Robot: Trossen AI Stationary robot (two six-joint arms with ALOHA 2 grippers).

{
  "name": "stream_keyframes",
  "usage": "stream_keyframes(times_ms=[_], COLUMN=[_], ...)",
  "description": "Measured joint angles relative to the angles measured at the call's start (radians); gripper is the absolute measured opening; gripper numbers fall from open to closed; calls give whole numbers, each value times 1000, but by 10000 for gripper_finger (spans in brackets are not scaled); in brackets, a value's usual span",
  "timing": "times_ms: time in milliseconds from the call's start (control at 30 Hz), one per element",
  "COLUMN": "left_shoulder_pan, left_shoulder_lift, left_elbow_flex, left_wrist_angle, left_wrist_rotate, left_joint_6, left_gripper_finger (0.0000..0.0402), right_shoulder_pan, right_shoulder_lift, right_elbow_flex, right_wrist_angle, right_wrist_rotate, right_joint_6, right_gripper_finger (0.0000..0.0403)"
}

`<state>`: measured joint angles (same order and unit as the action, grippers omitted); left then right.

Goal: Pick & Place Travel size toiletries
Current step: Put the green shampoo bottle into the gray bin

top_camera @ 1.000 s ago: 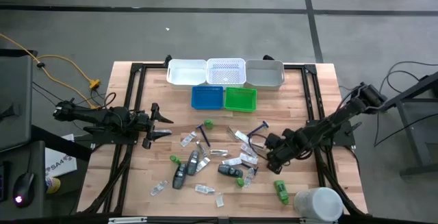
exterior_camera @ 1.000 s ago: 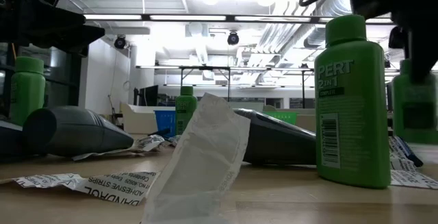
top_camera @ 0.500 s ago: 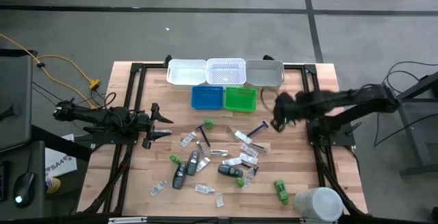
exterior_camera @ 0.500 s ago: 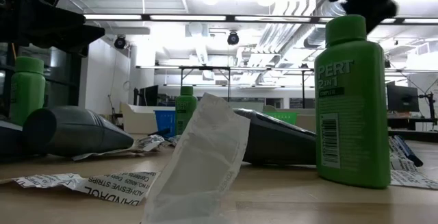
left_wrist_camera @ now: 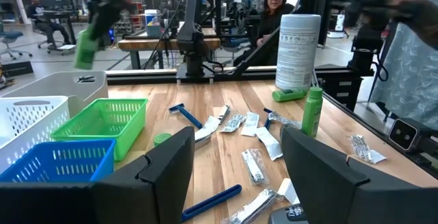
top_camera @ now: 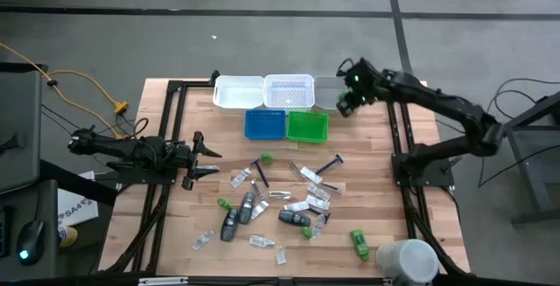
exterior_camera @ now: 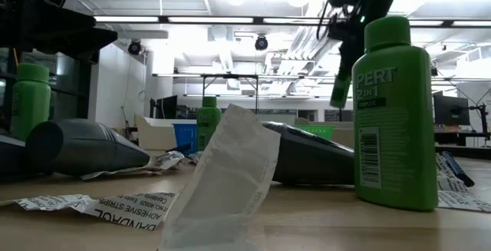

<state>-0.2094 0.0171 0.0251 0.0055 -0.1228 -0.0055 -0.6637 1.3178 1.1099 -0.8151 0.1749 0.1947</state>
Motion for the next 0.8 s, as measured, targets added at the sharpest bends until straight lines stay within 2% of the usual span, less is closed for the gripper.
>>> stream_keyframes(times_ms=[100,167,233,400,600,800], left_shoulder_pan=[0,0,0,0,0,0], left_shoulder_lift=[0,0,0,0,0,0], left_elbow_flex=[0,0,0,0,0,0], left_wrist_angle=[0,0,0,0,0,0], left_wrist_rotate=[0,0,0,0,0,0], left_joint_6=[0,0,0,0,0,0], left_gripper_finger=[220,220,220,220,220,220], right_shoulder_pan=[-75,-90,-91,-90,-90,-90], right_shoulder_lift=[73,117,154,223,235,273], right_elbow_flex=[1,27,72,152,183,183], right_wrist_angle=[41,32,26,7,60,69], right_wrist_rotate=[10,84,109,97,55,27], right_joint_6=[26,43,80,98,103,258], right_gripper_finger=[89,89,89,89,89,89])
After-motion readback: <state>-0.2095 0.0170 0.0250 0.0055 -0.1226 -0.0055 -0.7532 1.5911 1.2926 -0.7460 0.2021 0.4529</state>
